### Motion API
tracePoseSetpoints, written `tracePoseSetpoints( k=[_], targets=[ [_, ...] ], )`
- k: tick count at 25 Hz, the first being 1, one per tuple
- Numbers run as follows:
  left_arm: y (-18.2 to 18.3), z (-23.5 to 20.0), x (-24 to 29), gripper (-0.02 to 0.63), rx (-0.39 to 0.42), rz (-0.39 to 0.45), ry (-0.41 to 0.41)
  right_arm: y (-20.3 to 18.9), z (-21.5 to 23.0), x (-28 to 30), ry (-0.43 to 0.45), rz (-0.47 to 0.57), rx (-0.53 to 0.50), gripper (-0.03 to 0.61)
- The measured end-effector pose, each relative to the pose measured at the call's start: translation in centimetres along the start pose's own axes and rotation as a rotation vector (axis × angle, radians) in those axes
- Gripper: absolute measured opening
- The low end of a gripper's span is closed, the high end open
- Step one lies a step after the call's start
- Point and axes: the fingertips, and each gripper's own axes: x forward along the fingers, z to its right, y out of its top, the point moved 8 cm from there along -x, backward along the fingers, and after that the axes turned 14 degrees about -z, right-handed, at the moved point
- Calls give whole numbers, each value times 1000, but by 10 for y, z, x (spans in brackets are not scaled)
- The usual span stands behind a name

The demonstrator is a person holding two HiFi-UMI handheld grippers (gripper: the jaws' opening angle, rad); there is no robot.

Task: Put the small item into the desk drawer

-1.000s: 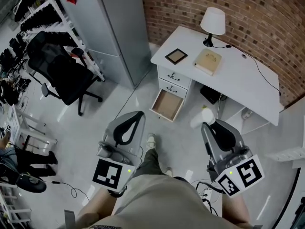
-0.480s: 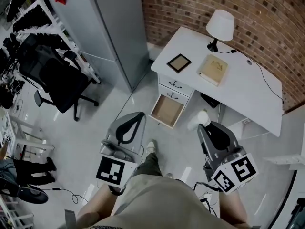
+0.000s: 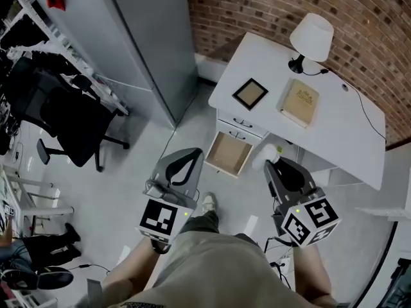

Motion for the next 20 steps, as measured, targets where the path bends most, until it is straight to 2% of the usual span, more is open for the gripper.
tracePoseSetpoints(
  k=[2, 5, 8, 15, 20],
  targets=[
    [-7, -19, 15, 2, 7, -17, -18, 2, 5, 25, -9, -24, 20, 69],
    [-19, -39, 35, 2, -38, -51, -41, -2, 15, 61, -22, -63, 50, 69],
    [-37, -53, 56, 3, -3, -81, -53, -16, 28, 95, -20, -124, 97, 69],
    [-96, -69, 106, 3, -62, -183, -38, -71, 65, 177, 2, -263, 217, 69],
    [-153, -77, 150, 3, -156, -263, -18, -121, 98, 238, 0, -362, 271, 69]
  ],
)
